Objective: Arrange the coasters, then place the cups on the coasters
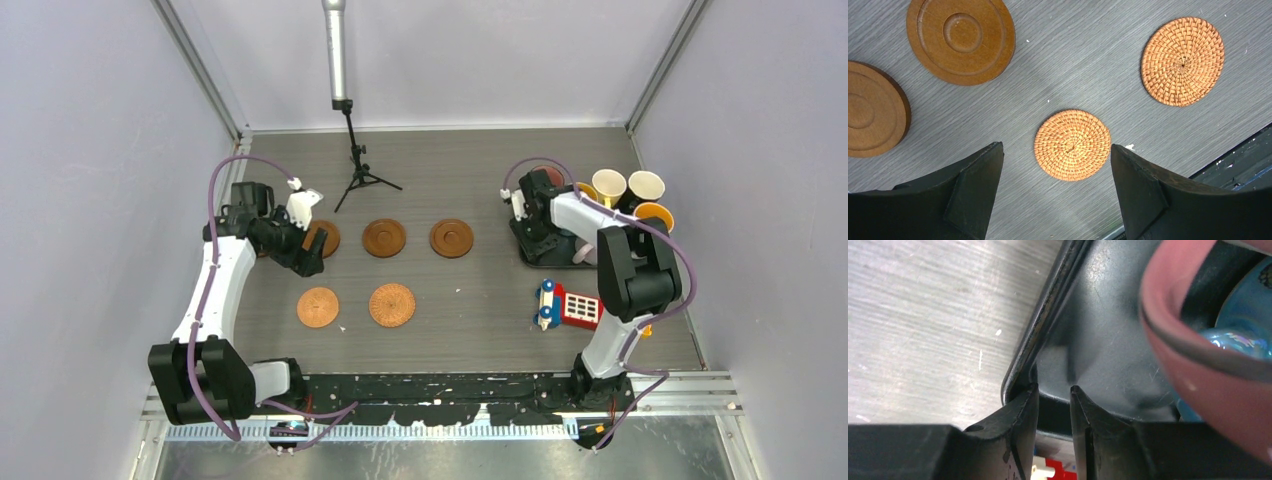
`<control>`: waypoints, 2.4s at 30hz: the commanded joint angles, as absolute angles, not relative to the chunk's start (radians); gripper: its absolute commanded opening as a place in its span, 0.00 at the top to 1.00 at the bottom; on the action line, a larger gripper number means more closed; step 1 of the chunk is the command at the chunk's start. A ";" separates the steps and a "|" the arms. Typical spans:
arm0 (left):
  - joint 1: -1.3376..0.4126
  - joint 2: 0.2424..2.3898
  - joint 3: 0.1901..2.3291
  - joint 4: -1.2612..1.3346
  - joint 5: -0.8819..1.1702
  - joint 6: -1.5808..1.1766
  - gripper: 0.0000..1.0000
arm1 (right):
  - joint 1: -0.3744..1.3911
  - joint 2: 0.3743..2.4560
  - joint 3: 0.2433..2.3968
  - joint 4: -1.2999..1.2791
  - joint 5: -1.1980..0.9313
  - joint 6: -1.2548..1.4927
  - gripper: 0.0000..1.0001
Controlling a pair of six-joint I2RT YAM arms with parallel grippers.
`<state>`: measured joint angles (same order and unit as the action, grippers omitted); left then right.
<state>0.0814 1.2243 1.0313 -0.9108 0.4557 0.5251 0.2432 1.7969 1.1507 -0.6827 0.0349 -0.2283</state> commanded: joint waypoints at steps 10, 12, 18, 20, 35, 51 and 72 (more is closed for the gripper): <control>0.065 1.215 1.082 -0.912 0.478 0.504 0.19 | 0.225 1.488 1.340 -0.907 -0.102 -0.100 0.45; 0.062 1.214 1.088 -0.910 0.476 0.490 0.19 | 0.201 1.450 1.358 -0.919 -0.101 -0.087 0.40; 0.055 1.194 1.100 -0.882 0.467 0.417 0.18 | 0.152 1.427 1.404 -0.920 -0.061 0.055 0.30; 0.038 1.187 1.113 -0.867 0.467 0.383 0.18 | 0.145 1.437 1.412 -0.906 -0.063 0.092 0.29; -0.044 1.209 1.184 -0.838 0.379 0.302 0.17 | 0.165 1.616 1.441 -0.754 0.088 0.341 0.23; -0.043 1.135 1.170 -0.873 0.299 0.286 0.15 | 0.225 1.707 1.315 -0.480 0.230 0.360 0.38; -0.185 1.257 1.247 -0.840 0.360 0.259 0.17 | 0.239 1.541 1.129 -0.480 0.200 0.372 0.84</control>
